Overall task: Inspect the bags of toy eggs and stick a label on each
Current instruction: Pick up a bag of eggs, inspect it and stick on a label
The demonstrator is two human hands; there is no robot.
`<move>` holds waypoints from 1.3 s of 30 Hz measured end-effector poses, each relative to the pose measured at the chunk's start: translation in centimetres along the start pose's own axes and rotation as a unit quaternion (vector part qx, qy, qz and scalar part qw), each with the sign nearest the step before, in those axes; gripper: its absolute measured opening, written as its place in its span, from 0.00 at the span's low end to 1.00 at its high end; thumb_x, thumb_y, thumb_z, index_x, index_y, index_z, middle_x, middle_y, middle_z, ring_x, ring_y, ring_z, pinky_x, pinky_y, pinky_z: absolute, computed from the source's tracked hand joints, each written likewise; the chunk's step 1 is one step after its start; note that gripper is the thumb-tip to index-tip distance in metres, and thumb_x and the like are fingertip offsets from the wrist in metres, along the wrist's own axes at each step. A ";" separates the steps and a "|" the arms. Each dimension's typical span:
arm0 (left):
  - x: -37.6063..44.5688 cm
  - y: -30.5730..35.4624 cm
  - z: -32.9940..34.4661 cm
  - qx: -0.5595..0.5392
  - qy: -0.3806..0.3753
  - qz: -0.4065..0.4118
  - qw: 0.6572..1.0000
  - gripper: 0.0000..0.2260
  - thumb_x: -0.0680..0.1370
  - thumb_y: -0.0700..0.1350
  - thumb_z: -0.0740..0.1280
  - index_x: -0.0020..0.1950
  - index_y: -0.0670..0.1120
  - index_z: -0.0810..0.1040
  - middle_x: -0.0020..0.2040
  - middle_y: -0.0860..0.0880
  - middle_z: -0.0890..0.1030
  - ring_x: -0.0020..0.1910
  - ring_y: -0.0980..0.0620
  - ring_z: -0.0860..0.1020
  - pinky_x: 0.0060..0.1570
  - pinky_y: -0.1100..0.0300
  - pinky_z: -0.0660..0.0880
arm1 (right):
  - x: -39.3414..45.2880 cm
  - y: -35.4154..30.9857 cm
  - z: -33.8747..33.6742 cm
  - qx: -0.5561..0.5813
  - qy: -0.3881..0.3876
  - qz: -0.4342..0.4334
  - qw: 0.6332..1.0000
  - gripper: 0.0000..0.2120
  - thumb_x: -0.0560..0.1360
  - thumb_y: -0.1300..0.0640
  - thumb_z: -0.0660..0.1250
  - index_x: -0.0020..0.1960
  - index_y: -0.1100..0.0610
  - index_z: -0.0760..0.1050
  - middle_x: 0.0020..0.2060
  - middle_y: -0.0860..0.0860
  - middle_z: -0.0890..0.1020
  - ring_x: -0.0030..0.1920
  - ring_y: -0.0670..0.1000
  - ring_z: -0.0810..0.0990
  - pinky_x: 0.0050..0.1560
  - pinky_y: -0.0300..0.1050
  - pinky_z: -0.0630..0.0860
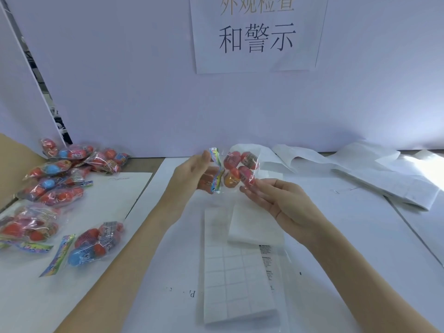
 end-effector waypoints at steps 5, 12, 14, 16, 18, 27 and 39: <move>-0.5 -1.2 2.5 -0.030 -0.081 -0.019 0.996 0.16 0.73 0.54 0.78 0.59 0.53 0.86 0.50 0.48 0.87 0.45 0.51 0.82 0.43 0.56 0.75 | -0.3 1.4 1.5 -0.158 -0.070 0.015 0.985 0.09 0.81 0.62 0.70 0.54 0.69 0.78 0.54 0.65 0.86 0.56 0.61 0.87 0.56 0.48 0.84; -0.1 -1.2 0.0 -0.121 -0.007 -0.042 0.992 0.21 0.69 0.48 0.79 0.59 0.46 0.80 0.49 0.46 0.88 0.43 0.49 0.87 0.37 0.62 0.78 | -0.4 0.4 1.7 -0.309 -0.053 -0.031 0.949 0.11 0.82 0.52 0.69 0.59 0.56 0.85 0.50 0.56 0.88 0.49 0.55 0.88 0.50 0.43 0.84; -0.2 -1.1 -0.1 -0.108 -0.009 -0.038 0.993 0.23 0.67 0.50 0.81 0.59 0.47 0.80 0.49 0.47 0.88 0.44 0.50 0.86 0.36 0.63 0.78 | -0.4 0.2 2.0 -0.280 -0.058 -0.038 0.957 0.13 0.82 0.51 0.68 0.59 0.57 0.84 0.51 0.55 0.88 0.52 0.54 0.88 0.53 0.44 0.84; -0.3 -1.0 0.5 -0.079 -0.022 -0.024 0.996 0.22 0.66 0.52 0.83 0.58 0.52 0.83 0.51 0.48 0.88 0.44 0.52 0.86 0.36 0.65 0.77 | -0.5 0.2 2.3 -0.253 -0.071 -0.041 0.964 0.14 0.82 0.50 0.69 0.61 0.59 0.83 0.52 0.56 0.88 0.53 0.54 0.88 0.53 0.44 0.84; -0.5 -0.7 1.4 -0.041 -0.035 -0.004 0.999 0.18 0.67 0.53 0.82 0.56 0.56 0.85 0.51 0.50 0.88 0.44 0.53 0.86 0.36 0.67 0.77 | -0.6 0.4 2.6 -0.252 -0.080 -0.038 0.964 0.13 0.80 0.53 0.72 0.61 0.60 0.81 0.50 0.58 0.88 0.52 0.56 0.88 0.52 0.44 0.83; -0.2 -1.2 2.1 -0.095 -0.076 -0.032 0.992 0.33 0.68 0.43 0.83 0.71 0.41 0.76 0.60 0.42 0.85 0.58 0.44 0.84 0.63 0.51 0.79 | 0.1 0.2 1.0 -0.260 -0.021 -0.064 0.963 0.09 0.80 0.59 0.72 0.59 0.60 0.79 0.41 0.58 0.87 0.41 0.55 0.88 0.44 0.43 0.84; 0.0 -0.1 0.3 -0.008 0.003 0.060 0.998 0.32 0.83 0.34 0.66 0.74 0.69 0.68 0.62 0.45 0.82 0.56 0.53 0.83 0.57 0.58 0.81 | -0.6 0.7 1.1 -0.533 -0.161 -0.035 0.830 0.15 0.72 0.55 0.80 0.55 0.51 0.79 0.56 0.45 0.84 0.55 0.43 0.84 0.62 0.42 0.80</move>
Point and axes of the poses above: each hand's wrist, its own x-axis towards the middle knuckle, its own z-axis out of the palm, y = z × x, the point moved 10 cm from there along x, towards the middle knuckle
